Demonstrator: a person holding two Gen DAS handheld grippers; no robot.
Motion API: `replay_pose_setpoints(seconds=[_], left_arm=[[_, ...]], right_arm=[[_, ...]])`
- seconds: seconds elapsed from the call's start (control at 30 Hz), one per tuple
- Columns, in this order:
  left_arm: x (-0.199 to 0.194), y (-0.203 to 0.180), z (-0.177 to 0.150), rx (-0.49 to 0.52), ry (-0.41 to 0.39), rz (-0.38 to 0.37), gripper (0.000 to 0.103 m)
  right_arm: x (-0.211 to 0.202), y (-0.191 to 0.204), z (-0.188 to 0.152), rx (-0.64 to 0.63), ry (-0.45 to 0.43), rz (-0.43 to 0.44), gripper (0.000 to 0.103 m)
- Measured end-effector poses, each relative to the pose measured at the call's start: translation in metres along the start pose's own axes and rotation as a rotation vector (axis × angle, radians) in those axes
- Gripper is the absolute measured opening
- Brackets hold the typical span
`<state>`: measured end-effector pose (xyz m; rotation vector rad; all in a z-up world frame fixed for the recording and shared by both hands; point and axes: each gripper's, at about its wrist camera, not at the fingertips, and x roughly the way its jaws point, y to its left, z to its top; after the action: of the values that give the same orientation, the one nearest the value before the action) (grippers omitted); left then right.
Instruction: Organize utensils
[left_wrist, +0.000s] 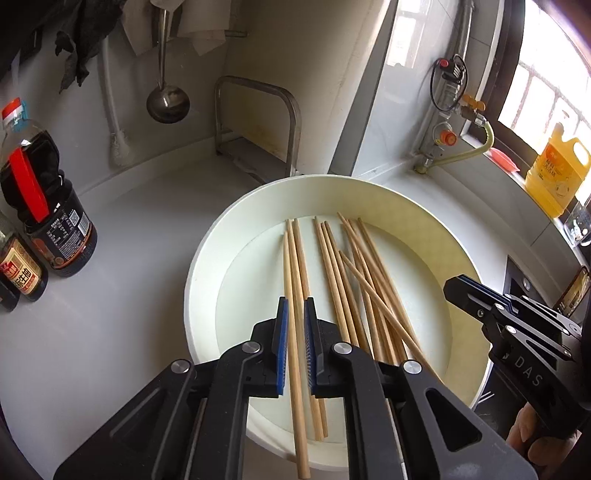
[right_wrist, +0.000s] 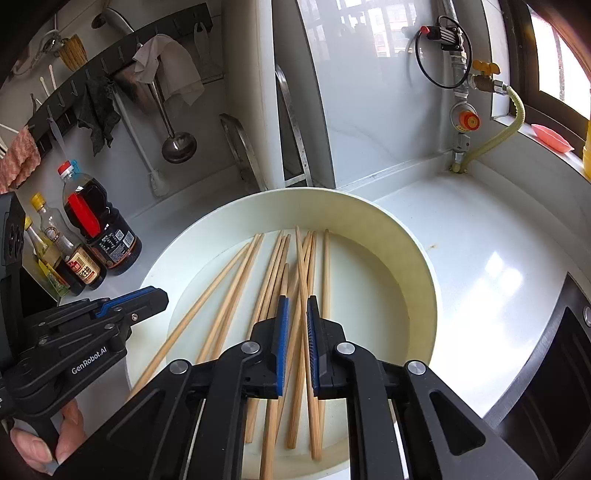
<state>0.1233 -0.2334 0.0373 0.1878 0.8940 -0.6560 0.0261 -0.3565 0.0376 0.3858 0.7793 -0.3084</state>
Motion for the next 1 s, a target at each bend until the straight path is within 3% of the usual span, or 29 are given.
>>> replay_pose_setpoints(seconds=[0.13, 0.17, 0.4, 1.0], left_arm=[[-0.018, 0.008, 0.003, -0.016, -0.066, 0.012, 0.077], [-0.024, 0.008, 0.003, -0.011, -0.086, 0.025, 0.081], [-0.042, 0.010, 0.003, 0.009, -0.113, 0.041, 0.084], [-0.067, 0.015, -0.009, 0.053, -0.182, 0.108, 0.094]], right_arm=[[-0.014, 0.001, 0.001, 0.005, -0.031, -0.005, 0.023], [-0.017, 0.002, 0.001, 0.003, -0.038, -0.003, 0.024], [-0.037, 0.018, -0.003, -0.029, -0.077, -0.010, 0.039], [-0.046, 0.028, -0.019, -0.024, -0.092, -0.008, 0.047]])
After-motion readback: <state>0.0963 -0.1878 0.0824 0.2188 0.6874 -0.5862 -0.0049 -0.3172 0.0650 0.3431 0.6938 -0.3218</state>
